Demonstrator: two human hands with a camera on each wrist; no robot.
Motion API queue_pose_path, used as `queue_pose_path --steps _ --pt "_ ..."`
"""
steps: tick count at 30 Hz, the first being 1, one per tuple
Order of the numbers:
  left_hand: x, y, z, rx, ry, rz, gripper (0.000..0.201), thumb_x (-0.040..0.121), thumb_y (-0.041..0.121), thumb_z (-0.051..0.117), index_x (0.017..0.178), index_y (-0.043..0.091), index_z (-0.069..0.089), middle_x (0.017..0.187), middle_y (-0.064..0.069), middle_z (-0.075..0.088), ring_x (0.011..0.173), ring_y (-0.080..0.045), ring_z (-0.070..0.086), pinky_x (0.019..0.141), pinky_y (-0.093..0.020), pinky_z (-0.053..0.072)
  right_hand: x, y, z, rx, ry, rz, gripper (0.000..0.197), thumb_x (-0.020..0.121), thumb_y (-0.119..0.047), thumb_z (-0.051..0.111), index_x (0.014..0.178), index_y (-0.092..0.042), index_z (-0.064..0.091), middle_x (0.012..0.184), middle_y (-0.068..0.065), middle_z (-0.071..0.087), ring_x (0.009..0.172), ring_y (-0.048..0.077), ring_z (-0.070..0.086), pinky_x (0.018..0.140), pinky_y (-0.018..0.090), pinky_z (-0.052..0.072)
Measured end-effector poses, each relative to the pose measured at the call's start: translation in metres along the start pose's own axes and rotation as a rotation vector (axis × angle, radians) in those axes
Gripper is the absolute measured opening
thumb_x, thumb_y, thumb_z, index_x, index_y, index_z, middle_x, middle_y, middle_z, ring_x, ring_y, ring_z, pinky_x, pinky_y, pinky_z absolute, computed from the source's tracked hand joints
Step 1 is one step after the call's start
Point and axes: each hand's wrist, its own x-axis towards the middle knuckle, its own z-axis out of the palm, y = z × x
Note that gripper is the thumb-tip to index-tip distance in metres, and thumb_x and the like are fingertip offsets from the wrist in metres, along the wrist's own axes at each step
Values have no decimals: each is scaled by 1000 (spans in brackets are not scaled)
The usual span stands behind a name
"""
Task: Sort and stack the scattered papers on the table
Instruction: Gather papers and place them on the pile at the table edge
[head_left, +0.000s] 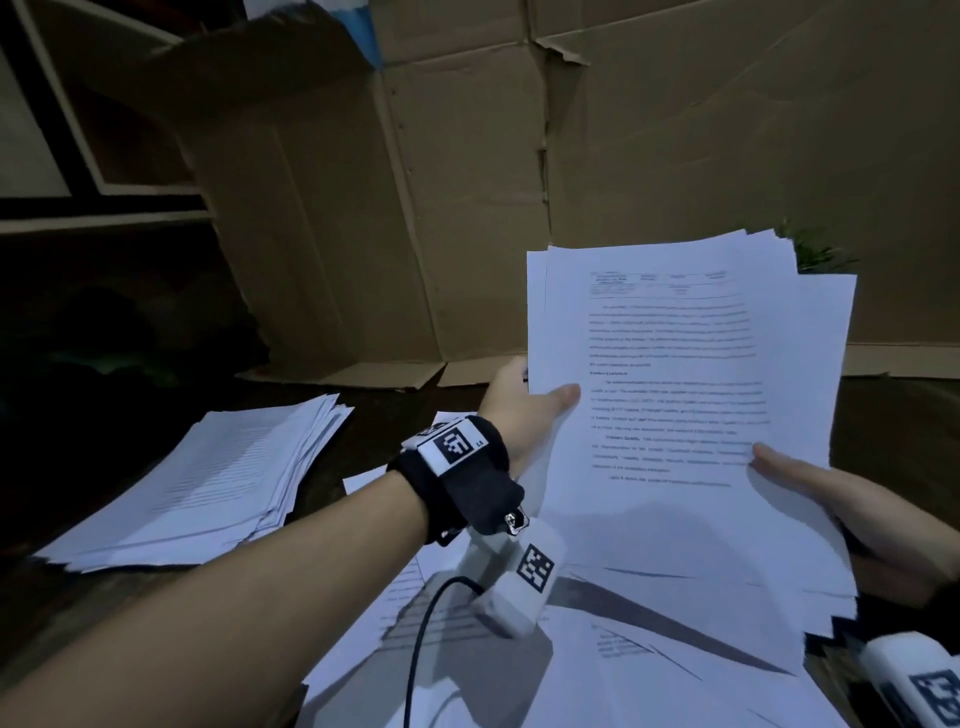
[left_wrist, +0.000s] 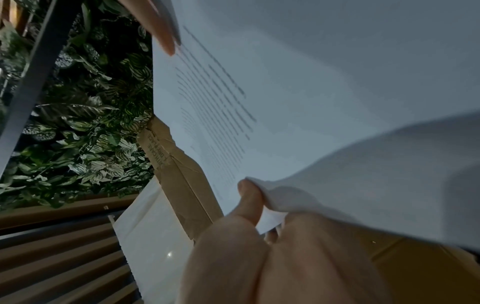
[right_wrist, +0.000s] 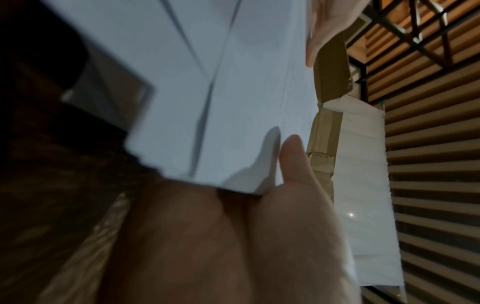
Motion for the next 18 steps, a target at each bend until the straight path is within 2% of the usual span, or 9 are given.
queue_pose_path --steps 1,3,5,7,9,12,14,16,18 --pt "-1 1 0 -12 12 -1 32 95 5 60 127 4 57 120 -7 69 107 -25 68 99 -48 51 0 0 1 -39 -3 -14 38 92 -25 56 129 -16 63 122 14 70 107 41 69 89 58 55" --pt "-5 4 1 -3 -10 -30 31 99 10 55 130 4 57 123 -7 68 110 -25 66 99 -45 51 0 -1 3 -122 -14 -44 40 90 -11 56 129 -15 62 120 14 71 104 39 70 79 49 61" --pt "-11 9 0 44 -112 -74 34 101 15 53 134 9 55 127 -4 66 114 -24 64 97 -42 52 1 -1 3 -192 -27 -69 44 87 -4 57 130 -15 61 120 13 72 103 38 71 74 44 62" --pt "-15 13 -6 139 -218 -89 36 99 16 56 135 15 53 127 0 66 112 -21 64 83 -34 56 2 -1 2 -198 -42 -93 46 86 -4 58 131 -16 61 123 13 70 106 38 70 77 46 61" --pt "-16 16 -15 205 -243 -129 37 97 15 59 133 17 52 124 -1 66 104 -22 66 73 -31 57 4 -1 -1 -162 -36 -106 46 86 -3 57 130 -16 61 123 14 70 107 39 69 80 48 61" --pt "-18 14 -34 283 -172 -260 41 92 20 67 128 17 46 106 -9 69 82 -24 65 69 -35 58 9 -2 -5 -120 19 -164 46 85 -1 58 128 -17 62 120 12 72 103 36 71 72 42 62" --pt "-21 6 -52 470 -117 -313 43 91 26 68 127 19 46 101 -7 67 80 -19 63 71 -34 57 13 -1 -10 -115 38 -209 47 88 -2 57 132 -19 61 125 10 70 108 35 70 77 44 61" --pt "-25 1 -75 793 -117 -368 50 91 35 67 133 19 46 112 -4 60 90 -17 59 70 -28 53 15 0 -15 -107 37 -220 47 91 -4 54 134 -20 60 130 10 67 114 36 67 86 50 57" --pt "-28 -4 -95 1043 -142 -455 61 89 41 68 139 17 43 130 -4 52 107 -18 55 78 -26 46 17 0 -21 -105 41 -227 45 94 -5 51 136 -20 59 133 11 65 117 38 64 93 56 52"
